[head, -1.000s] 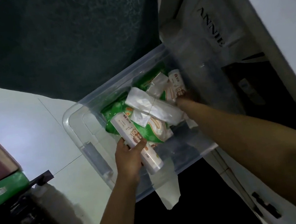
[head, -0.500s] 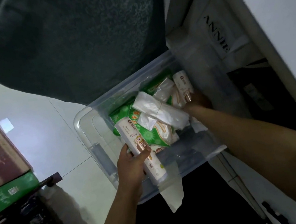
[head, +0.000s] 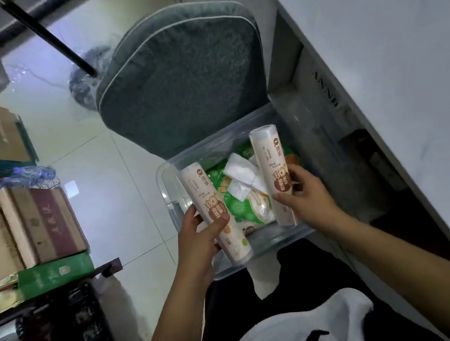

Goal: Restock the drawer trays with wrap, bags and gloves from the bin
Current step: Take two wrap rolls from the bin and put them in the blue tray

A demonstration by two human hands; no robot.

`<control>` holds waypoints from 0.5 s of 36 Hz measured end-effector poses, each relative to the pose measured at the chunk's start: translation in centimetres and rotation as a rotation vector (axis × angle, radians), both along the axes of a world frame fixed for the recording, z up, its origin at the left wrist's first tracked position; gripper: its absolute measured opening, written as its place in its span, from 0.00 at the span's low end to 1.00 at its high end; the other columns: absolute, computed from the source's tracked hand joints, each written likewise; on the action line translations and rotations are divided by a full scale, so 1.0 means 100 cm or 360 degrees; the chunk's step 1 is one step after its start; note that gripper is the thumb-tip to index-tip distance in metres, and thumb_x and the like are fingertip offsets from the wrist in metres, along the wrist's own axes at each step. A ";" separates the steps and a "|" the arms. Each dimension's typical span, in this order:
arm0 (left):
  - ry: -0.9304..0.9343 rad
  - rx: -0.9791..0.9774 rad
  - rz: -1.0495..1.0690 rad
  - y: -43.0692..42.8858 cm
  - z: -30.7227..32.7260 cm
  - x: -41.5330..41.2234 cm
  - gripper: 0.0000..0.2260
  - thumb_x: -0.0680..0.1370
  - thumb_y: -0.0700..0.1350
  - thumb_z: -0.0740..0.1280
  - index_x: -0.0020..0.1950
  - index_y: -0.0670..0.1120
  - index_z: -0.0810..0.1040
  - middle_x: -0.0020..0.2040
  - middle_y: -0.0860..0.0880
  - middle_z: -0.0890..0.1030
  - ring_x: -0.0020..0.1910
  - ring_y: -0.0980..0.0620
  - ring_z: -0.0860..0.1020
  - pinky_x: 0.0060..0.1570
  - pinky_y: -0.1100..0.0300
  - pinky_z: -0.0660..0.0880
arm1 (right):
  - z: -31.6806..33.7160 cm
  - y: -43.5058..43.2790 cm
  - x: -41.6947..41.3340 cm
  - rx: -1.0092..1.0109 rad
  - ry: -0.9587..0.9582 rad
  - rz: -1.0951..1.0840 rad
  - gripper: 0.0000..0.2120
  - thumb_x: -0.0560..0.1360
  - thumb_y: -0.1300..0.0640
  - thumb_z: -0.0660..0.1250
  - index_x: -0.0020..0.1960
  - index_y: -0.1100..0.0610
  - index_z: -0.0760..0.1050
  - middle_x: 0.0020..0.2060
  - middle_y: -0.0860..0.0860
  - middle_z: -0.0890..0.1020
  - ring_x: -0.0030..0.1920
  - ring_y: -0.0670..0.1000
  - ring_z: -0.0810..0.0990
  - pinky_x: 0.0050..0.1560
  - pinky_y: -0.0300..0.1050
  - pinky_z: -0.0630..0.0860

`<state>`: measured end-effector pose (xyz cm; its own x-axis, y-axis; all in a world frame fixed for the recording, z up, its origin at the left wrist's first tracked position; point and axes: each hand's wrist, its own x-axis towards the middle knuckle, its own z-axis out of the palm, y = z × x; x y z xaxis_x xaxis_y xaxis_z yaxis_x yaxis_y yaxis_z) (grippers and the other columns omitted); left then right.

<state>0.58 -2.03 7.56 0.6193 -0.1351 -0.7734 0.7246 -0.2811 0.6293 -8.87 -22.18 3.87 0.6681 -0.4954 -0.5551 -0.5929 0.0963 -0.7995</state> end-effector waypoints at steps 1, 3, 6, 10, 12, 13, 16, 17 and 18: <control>-0.0018 0.0001 0.0005 0.004 0.003 -0.004 0.24 0.73 0.37 0.75 0.65 0.53 0.76 0.59 0.51 0.82 0.53 0.51 0.84 0.55 0.39 0.79 | 0.007 0.000 -0.006 0.0009 -0.0026 0.0011 0.24 0.70 0.67 0.74 0.64 0.59 0.73 0.55 0.53 0.81 0.51 0.46 0.80 0.47 0.31 0.76; -0.0053 0.0000 0.0001 0.011 0.011 -0.010 0.25 0.72 0.38 0.76 0.66 0.52 0.75 0.61 0.50 0.82 0.55 0.49 0.83 0.56 0.37 0.78 | 0.020 0.001 -0.016 0.0031 -0.0079 0.0013 0.23 0.70 0.68 0.74 0.63 0.58 0.73 0.55 0.54 0.81 0.50 0.45 0.81 0.47 0.31 0.76; -0.0099 -0.0042 -0.0038 0.020 0.023 -0.016 0.27 0.72 0.40 0.76 0.68 0.52 0.74 0.62 0.51 0.81 0.57 0.49 0.83 0.57 0.38 0.78 | 0.041 0.005 -0.031 0.0074 -0.0161 -0.0042 0.23 0.71 0.68 0.73 0.64 0.57 0.73 0.53 0.49 0.81 0.45 0.35 0.81 0.42 0.27 0.75; -0.0149 -0.0164 -0.0201 0.030 0.041 -0.013 0.26 0.71 0.42 0.78 0.67 0.53 0.76 0.61 0.52 0.82 0.56 0.49 0.83 0.54 0.40 0.80 | 0.068 0.017 -0.052 0.0061 -0.0265 -0.0194 0.23 0.71 0.66 0.74 0.64 0.56 0.75 0.53 0.49 0.83 0.49 0.42 0.83 0.45 0.36 0.80; -0.0169 -0.0244 -0.0319 0.034 0.050 -0.010 0.25 0.70 0.43 0.78 0.66 0.55 0.77 0.59 0.53 0.83 0.54 0.51 0.84 0.52 0.43 0.82 | 0.080 0.028 -0.061 0.0037 -0.0313 -0.0290 0.24 0.70 0.66 0.75 0.64 0.58 0.75 0.54 0.52 0.83 0.53 0.49 0.83 0.49 0.43 0.80; -0.0177 -0.0280 -0.0378 0.037 0.054 -0.009 0.25 0.71 0.43 0.78 0.66 0.55 0.77 0.59 0.54 0.83 0.55 0.51 0.84 0.52 0.43 0.82 | 0.086 0.035 -0.065 0.0023 -0.0339 -0.0339 0.24 0.70 0.66 0.75 0.65 0.58 0.75 0.55 0.53 0.83 0.53 0.51 0.82 0.50 0.44 0.81; -0.0172 -0.0392 -0.0558 0.047 0.065 -0.007 0.27 0.71 0.43 0.77 0.68 0.54 0.76 0.59 0.54 0.83 0.58 0.49 0.82 0.54 0.43 0.81 | 0.102 0.065 -0.082 -0.0023 -0.0402 -0.0490 0.23 0.69 0.65 0.76 0.63 0.58 0.76 0.55 0.54 0.83 0.55 0.53 0.82 0.52 0.47 0.81; -0.0167 -0.0432 -0.0626 0.051 0.067 -0.006 0.27 0.71 0.43 0.77 0.68 0.54 0.76 0.60 0.53 0.83 0.58 0.49 0.82 0.54 0.43 0.81 | 0.106 0.077 -0.089 -0.0034 -0.0419 -0.0551 0.23 0.69 0.64 0.76 0.63 0.58 0.76 0.56 0.54 0.83 0.55 0.53 0.82 0.51 0.47 0.81; -0.0164 -0.0469 -0.0697 0.055 0.069 -0.007 0.27 0.70 0.44 0.78 0.68 0.53 0.76 0.59 0.53 0.83 0.58 0.48 0.82 0.54 0.43 0.81 | 0.109 0.091 -0.096 -0.0051 -0.0430 -0.0619 0.23 0.69 0.64 0.76 0.63 0.57 0.76 0.56 0.53 0.83 0.55 0.52 0.82 0.50 0.44 0.81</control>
